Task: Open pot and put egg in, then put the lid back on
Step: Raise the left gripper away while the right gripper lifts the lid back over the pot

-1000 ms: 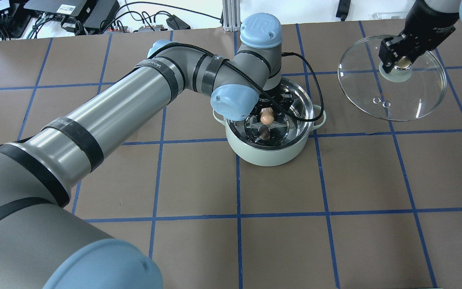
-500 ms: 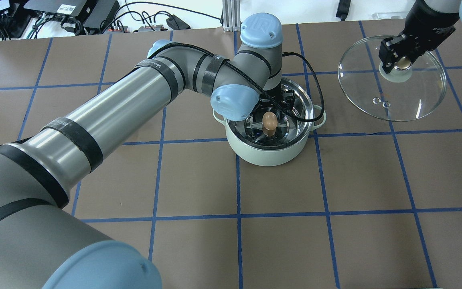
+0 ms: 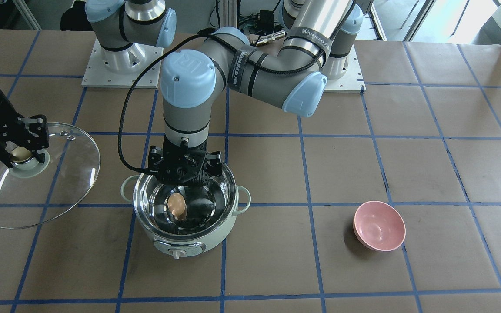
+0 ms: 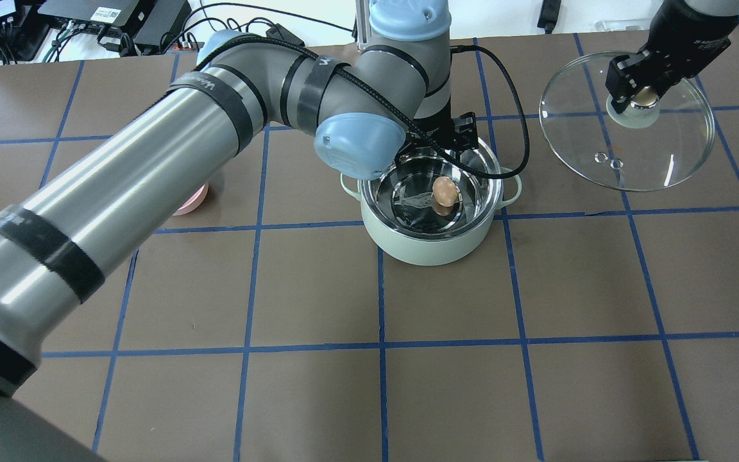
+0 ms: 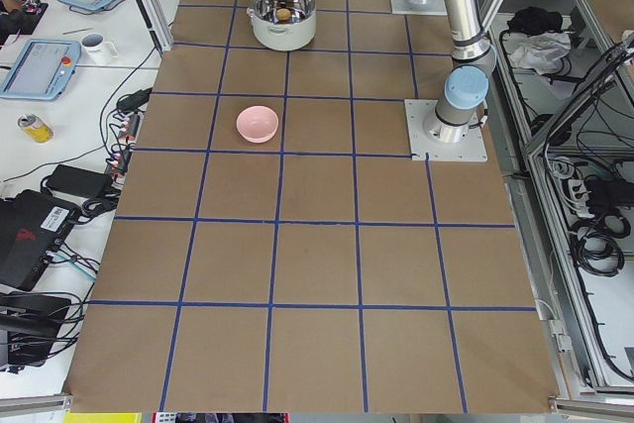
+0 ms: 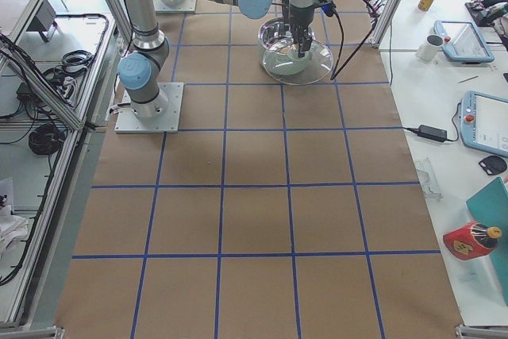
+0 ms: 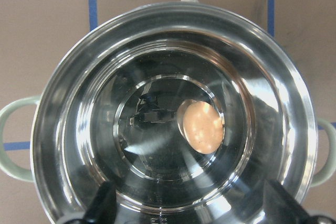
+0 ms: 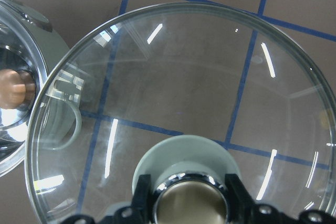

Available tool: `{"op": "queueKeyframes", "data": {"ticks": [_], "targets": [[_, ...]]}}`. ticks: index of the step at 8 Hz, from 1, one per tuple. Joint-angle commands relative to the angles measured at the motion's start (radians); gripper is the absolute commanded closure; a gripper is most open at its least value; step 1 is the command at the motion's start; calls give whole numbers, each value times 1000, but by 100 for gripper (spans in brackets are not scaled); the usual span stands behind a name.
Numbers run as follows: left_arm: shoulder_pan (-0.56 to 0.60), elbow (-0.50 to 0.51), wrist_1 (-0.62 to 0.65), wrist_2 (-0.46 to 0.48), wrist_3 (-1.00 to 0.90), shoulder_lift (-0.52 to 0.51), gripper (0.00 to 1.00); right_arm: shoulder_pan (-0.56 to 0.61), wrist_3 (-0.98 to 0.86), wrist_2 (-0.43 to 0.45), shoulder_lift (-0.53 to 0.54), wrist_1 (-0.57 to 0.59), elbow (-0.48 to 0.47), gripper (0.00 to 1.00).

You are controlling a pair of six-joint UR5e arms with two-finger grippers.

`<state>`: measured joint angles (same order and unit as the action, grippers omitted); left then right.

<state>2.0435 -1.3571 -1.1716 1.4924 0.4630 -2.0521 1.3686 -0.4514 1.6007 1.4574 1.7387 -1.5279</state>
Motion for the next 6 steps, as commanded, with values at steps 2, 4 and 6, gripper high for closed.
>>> {"op": "queueKeyframes", "data": {"ticks": [2,4,6], "targets": [[-122,-10,-103,-3,-111,150,0,74,155,-15,1,-4,2,99],[-248,-11,-178,-8,-200,229,0,182,308,-13,-14,10,-1,99],[-385,-40,-242,-4,-320,297,0,275,438,-13,-35,12,-1,99]]}}
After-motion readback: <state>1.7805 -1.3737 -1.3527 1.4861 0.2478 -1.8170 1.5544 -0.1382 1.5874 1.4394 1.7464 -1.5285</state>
